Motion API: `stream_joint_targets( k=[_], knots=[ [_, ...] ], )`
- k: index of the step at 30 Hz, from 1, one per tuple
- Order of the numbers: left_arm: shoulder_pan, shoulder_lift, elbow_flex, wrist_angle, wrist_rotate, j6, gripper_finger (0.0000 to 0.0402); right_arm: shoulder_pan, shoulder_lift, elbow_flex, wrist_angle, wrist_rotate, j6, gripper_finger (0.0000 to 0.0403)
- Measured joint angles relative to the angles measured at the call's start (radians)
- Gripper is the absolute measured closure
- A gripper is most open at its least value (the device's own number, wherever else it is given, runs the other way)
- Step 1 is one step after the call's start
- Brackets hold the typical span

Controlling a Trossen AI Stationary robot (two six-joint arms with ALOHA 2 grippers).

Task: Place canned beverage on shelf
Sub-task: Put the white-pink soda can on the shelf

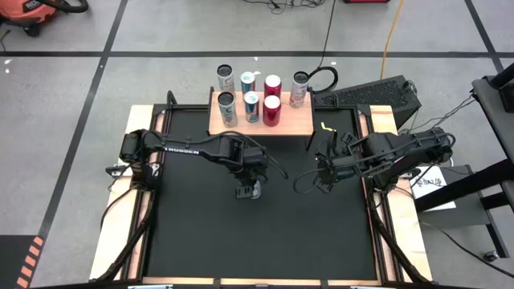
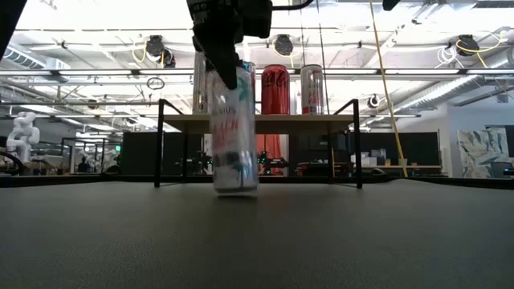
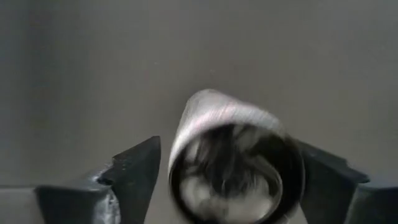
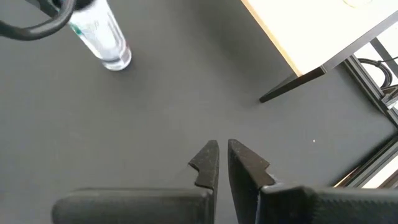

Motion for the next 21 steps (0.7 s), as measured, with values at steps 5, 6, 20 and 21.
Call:
stream_joint_targets(
  k=[5,6,20,21],
  knots=[
    [0.011,0.0,0.0,0.002,-0.001,-0.008,0.0061,0.0,0.0,0.0,0.0,-0.001,-0.001,0.0385],
    [0.011,0.0,0.0,0.001,-0.001,-0.008,0.006,0.0,0.0,0.0,0.0,-0.001,-0.002,0.0385],
    [0.011,0.0,0.041,-0.131,0.005,-0.007,0.0058,0.0,0.0,0.0,0.0,-0.002,-0.003,0.0385],
    [0.011,-0.001,0.054,-0.155,0.005,-0.005,0.0058,0.0,0.0,0.0,0.0,-0.002,-0.003,0.0385]
  ],
)
